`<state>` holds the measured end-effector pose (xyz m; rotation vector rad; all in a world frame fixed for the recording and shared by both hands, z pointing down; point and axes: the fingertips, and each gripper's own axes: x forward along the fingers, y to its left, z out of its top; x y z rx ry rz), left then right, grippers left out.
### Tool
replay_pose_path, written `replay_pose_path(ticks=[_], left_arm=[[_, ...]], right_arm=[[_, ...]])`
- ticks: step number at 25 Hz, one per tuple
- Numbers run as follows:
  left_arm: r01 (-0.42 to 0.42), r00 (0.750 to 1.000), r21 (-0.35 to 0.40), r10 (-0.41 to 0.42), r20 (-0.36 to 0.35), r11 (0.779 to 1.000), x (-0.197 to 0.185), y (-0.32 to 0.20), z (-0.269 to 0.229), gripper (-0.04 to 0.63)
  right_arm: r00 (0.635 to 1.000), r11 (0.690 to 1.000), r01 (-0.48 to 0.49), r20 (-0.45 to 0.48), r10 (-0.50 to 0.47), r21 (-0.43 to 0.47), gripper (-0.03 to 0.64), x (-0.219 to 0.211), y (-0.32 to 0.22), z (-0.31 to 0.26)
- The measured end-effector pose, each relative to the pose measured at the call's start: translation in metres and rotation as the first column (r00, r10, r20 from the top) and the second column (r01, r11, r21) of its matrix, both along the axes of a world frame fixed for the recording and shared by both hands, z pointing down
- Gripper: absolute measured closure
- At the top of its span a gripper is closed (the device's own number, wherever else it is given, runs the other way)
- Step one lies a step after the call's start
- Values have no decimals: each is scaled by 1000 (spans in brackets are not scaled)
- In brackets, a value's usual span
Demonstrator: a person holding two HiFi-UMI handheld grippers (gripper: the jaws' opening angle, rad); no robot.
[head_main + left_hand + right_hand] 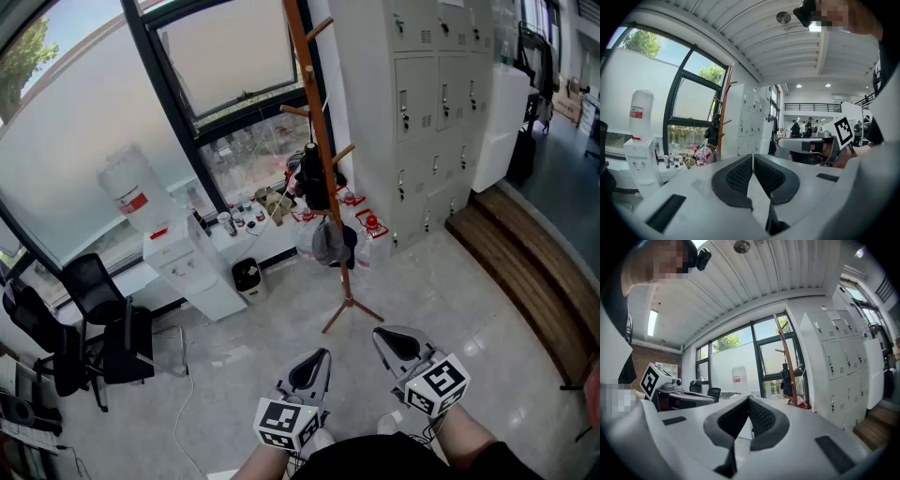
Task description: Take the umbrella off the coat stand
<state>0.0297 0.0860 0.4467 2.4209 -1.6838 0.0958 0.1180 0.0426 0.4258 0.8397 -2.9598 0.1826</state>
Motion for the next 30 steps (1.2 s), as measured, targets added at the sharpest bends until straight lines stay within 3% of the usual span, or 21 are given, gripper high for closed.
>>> replay_pose_path(ticks=[12,30], left_arm=[[-3,1000,-5,3,0,1000,-13,3,1,569],[-29,1000,31,30,-6,999,-62,14,-8,569]], right_arm=[[1000,1000,13,22,-14,8,563,-15,4,-5],[1000,999,13,-1,-13,35,563,-75,18,-12]])
